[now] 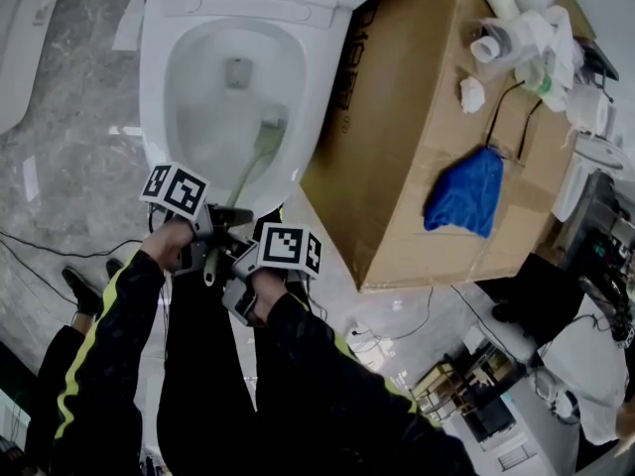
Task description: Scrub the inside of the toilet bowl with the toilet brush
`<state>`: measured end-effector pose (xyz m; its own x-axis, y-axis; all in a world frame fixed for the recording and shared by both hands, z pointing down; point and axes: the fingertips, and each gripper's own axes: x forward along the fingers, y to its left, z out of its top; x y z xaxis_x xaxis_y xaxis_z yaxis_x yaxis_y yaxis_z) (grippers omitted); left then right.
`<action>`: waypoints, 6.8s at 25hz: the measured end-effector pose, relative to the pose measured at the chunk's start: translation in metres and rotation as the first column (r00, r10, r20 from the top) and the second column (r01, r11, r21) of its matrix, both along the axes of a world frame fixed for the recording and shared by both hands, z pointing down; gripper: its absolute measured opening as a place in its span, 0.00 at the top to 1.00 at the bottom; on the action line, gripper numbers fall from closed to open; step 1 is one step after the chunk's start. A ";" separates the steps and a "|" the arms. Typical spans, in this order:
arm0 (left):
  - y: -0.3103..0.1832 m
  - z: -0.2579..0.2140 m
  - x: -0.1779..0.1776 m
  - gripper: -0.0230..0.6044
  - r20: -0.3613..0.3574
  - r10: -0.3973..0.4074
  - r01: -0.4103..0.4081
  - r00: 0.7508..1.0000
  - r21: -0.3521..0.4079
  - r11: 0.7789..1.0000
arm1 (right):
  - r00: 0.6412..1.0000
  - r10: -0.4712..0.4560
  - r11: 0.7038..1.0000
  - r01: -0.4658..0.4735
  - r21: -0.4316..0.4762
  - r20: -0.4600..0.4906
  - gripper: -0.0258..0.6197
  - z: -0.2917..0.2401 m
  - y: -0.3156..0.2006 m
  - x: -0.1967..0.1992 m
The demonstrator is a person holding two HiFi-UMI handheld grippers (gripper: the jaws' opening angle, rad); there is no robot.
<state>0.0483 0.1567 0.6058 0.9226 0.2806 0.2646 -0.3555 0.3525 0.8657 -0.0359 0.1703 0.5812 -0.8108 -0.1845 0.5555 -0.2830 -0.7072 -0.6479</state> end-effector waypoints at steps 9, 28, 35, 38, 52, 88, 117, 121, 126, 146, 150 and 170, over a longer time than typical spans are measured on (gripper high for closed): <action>0.034 -0.008 -0.022 0.92 0.029 0.074 -0.072 0.997 -0.060 0.996 | 0.996 0.063 0.995 -0.058 -0.080 0.066 0.87 -0.011 0.028 -0.021; 0.049 -0.013 -0.061 0.92 0.134 0.190 -0.174 0.973 -0.123 0.977 | 0.943 0.154 0.981 -0.110 -0.160 0.294 0.87 -0.027 0.033 -0.058; 0.042 -0.016 -0.072 0.92 0.178 0.195 -0.172 0.965 -0.136 0.976 | 0.906 0.175 0.979 -0.119 -0.164 0.385 0.87 -0.034 0.025 -0.067; 0.040 -0.015 -0.077 0.92 0.200 0.182 -0.156 0.963 -0.141 0.978 | 0.901 0.160 0.981 -0.100 -0.168 0.404 0.87 -0.034 0.025 -0.071; 0.023 -0.008 -0.083 0.92 0.288 -0.002 0.033 0.957 -0.102 0.994 | 0.891 -0.094 0.980 0.160 -0.114 0.445 0.87 -0.033 0.025 -0.073; -0.099 0.012 -0.119 0.92 0.324 -0.433 0.401 0.841 0.162 0.902 | 0.824 -0.447 0.894 0.427 0.135 0.349 0.87 -0.011 -0.062 -0.093; -0.158 0.028 -0.080 0.92 0.281 -0.319 0.250 0.905 0.256 0.934 | 0.913 -0.289 0.948 0.230 0.219 0.290 0.87 0.009 -0.127 -0.062; -0.159 0.031 -0.070 0.92 0.273 -0.294 0.226 0.916 0.256 0.940 | 0.925 -0.254 0.956 0.196 0.217 0.281 0.87 0.013 -0.130 -0.054; -0.163 0.036 -0.057 0.92 0.266 -0.262 0.191 0.928 0.263 0.945 | 0.941 -0.212 0.962 0.155 0.223 0.262 0.87 0.020 -0.135 -0.042; -0.146 0.053 -0.016 0.92 0.247 -0.142 0.072 0.959 0.271 0.960 | 0.983 -0.067 0.983 0.036 0.181 0.168 0.87 0.037 -0.127 -0.003; -0.142 0.051 -0.008 0.92 0.239 -0.124 0.055 0.963 0.276 0.960 | 0.988 -0.054 0.981 0.026 0.192 0.144 0.87 0.036 -0.124 0.005; -0.086 0.046 0.010 0.94 0.187 -0.004 -0.020 0.982 0.127 0.992 | 0.994 0.038 0.992 -0.050 0.117 0.100 0.87 0.033 -0.082 0.019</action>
<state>0.0581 0.0705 0.6514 0.8516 0.2408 0.4657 -0.5171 0.2399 0.8216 -0.0172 0.0882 0.6144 -0.8494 -0.2817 0.4463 -0.1847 -0.6335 -0.7514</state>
